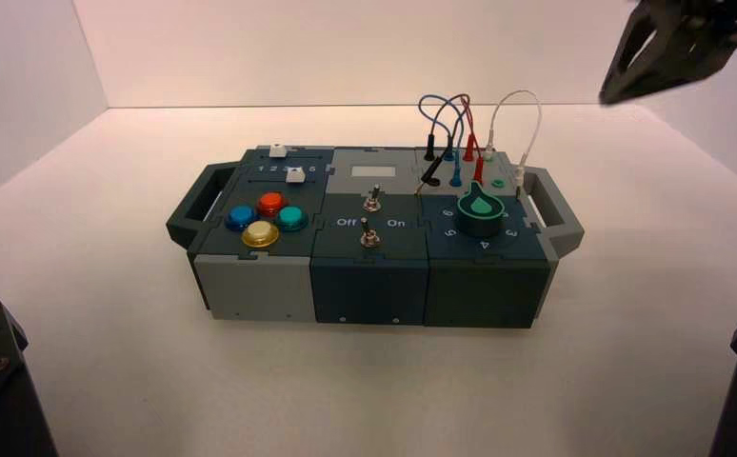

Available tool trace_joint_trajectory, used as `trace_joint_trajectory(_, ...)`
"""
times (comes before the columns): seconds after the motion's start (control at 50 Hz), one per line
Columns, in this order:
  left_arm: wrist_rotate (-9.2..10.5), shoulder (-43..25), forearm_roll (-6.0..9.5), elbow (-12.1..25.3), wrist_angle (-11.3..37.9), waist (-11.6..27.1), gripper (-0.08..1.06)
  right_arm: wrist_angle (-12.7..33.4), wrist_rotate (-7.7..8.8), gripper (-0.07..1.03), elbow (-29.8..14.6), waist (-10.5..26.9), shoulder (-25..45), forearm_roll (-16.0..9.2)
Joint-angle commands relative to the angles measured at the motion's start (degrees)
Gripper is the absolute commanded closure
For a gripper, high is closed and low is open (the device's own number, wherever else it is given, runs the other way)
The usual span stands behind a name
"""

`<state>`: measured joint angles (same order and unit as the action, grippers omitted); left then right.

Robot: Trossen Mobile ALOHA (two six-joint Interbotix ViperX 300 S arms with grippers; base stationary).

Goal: Flip the top switch off with the left gripper.

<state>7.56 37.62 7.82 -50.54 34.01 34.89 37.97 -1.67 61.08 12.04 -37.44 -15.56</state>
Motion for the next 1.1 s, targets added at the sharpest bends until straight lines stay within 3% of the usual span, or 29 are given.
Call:
trace_joint_trajectory(0.02, 1.14, -2.2, 0.09, 2.7, 0.1, 1.6, 1.01, -0.6, -0.09, 0.99, -2.4, 1.5, 3.3, -1.2)
trace_joint_trajectory(0.18, 2.37, -6.0, 0.26, 4.0, 0.0, 3.7, 1.01, -3.1, 0.00, 0.99, -2.6, 3.2, 7.9, -3.3)
trace_joint_trajectory(0.48, 2.55, -12.1, 1.85, 6.9, 0.0, 5.7, 1.01, -7.6, 0.53, 0.99, -1.9, 3.3, 16.3, -3.3)
trace_joint_trajectory(0.78, 2.55, -15.9, 2.99, 9.1, 0.0, 6.0, 1.01, -11.3, 0.97, 0.99, -4.3, 3.9, 27.2, -3.4)
trace_joint_trajectory(0.96, 2.55, -18.4, 3.25, 10.4, 0.0, 7.0, 1.01, -13.1, 0.97, 0.99, -5.4, 6.5, 29.4, -4.4)
trace_joint_trajectory(1.1, 2.55, -20.3, 3.69, 11.3, 0.2, 8.1, 1.01, -13.1, 0.97, 0.99, -6.4, 6.5, 30.9, -4.5)
